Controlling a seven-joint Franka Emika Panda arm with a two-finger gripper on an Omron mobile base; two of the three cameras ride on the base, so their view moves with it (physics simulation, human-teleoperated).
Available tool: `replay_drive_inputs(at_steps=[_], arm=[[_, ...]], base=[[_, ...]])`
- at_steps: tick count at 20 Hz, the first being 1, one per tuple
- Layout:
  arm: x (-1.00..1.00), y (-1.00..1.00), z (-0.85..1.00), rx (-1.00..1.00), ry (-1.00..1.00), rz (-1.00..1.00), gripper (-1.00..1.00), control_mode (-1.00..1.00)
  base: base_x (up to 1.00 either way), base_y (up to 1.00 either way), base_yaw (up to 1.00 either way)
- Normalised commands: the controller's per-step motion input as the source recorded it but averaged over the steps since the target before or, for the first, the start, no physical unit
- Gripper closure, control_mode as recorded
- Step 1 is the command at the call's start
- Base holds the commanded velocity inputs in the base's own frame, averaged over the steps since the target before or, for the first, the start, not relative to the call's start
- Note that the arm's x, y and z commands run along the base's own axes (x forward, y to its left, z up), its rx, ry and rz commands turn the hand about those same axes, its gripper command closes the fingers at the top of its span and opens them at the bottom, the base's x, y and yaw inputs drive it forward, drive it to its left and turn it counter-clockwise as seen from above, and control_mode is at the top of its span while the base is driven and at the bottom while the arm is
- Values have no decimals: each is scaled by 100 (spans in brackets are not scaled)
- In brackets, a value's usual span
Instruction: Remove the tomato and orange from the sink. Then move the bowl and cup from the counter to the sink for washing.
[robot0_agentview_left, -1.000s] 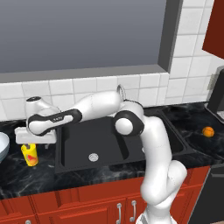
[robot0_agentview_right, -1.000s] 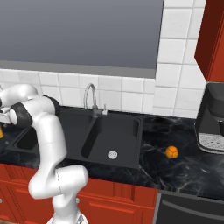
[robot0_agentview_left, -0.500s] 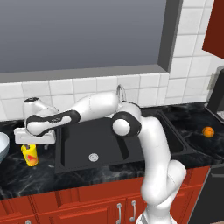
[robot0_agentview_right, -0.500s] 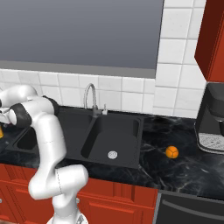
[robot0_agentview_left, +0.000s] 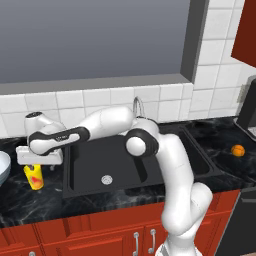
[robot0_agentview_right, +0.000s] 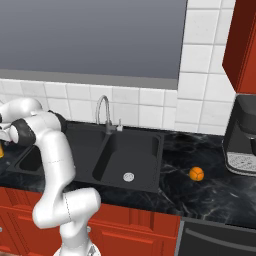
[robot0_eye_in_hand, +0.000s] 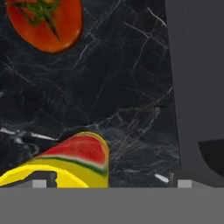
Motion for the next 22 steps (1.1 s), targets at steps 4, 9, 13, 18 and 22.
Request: replay_drive_inputs(at_steps=[4, 9, 13, 18, 22], arm=[[8, 4, -5, -3, 0, -4, -100, -100], [7, 5, -4, -2, 0, -3, -100, -100], [3, 5, -1, 0, 0, -2, -100, -100], [-2, 4, -3, 0, 0, -3, -100, -100], [-7, 5, -6, 0, 0, -3, -100, -100]], base=[[0, 0, 0], [0, 0, 0], [0, 0, 0], [0, 0, 0], [0, 0, 0]])
